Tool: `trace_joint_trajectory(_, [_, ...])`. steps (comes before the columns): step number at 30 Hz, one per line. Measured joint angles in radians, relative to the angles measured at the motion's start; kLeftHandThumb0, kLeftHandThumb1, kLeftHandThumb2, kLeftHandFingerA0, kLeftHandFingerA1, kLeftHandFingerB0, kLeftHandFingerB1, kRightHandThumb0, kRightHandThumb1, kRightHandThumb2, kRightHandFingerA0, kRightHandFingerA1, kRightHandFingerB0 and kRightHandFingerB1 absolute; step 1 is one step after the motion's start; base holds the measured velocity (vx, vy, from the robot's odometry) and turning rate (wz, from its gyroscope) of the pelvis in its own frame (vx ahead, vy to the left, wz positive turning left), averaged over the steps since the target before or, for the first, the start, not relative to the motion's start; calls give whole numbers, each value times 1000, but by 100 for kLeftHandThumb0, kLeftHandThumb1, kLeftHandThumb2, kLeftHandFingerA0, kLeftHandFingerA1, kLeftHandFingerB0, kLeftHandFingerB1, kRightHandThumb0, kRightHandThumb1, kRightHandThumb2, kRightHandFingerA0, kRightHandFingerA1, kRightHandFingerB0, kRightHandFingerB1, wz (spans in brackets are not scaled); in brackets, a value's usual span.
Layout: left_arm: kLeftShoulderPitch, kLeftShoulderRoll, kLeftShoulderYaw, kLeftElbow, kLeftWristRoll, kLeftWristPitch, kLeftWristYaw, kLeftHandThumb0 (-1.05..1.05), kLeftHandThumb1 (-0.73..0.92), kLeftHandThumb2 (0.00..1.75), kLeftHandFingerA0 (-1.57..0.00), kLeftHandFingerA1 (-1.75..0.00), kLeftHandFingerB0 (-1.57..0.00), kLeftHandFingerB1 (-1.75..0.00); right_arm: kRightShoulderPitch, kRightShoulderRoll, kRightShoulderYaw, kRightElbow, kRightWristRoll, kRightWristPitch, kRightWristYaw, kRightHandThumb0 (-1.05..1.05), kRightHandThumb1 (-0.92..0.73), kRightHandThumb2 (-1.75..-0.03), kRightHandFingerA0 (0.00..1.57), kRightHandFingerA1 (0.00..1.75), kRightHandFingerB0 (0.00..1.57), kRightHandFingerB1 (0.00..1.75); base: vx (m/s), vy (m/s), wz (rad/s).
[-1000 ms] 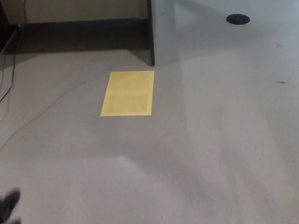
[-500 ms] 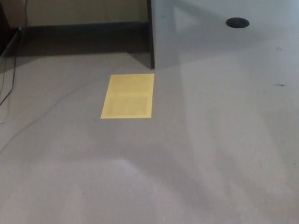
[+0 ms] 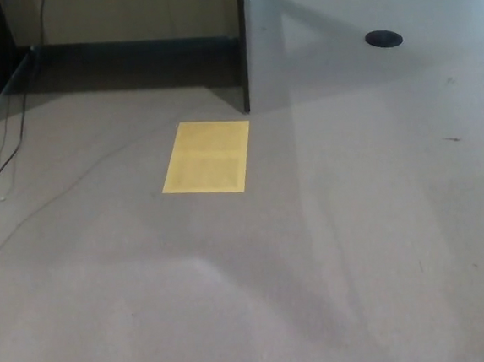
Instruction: There is a tripod standing in front of the robot and the robot extends its left arm to grab it. It lifts the tripod and passes it to a person.
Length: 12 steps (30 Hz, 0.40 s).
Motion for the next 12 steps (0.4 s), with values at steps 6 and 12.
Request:
trace_joint_trajectory(6, [22,34,-5,12,14,-99,25,-64,70,96,-60,-59,-26,-45,23,0,-2,-9,3,2,2,-42,-68,-61,65,40,47,35,0,0,0])
trace_joint_trajectory(12, [7,36,-9,31,27,-162,39,-61,78,66,-43,-38,-32,-32,21,-1,-5,-16,5,3,7,-43,-70,-61,64,40,48,36,0,0,0])
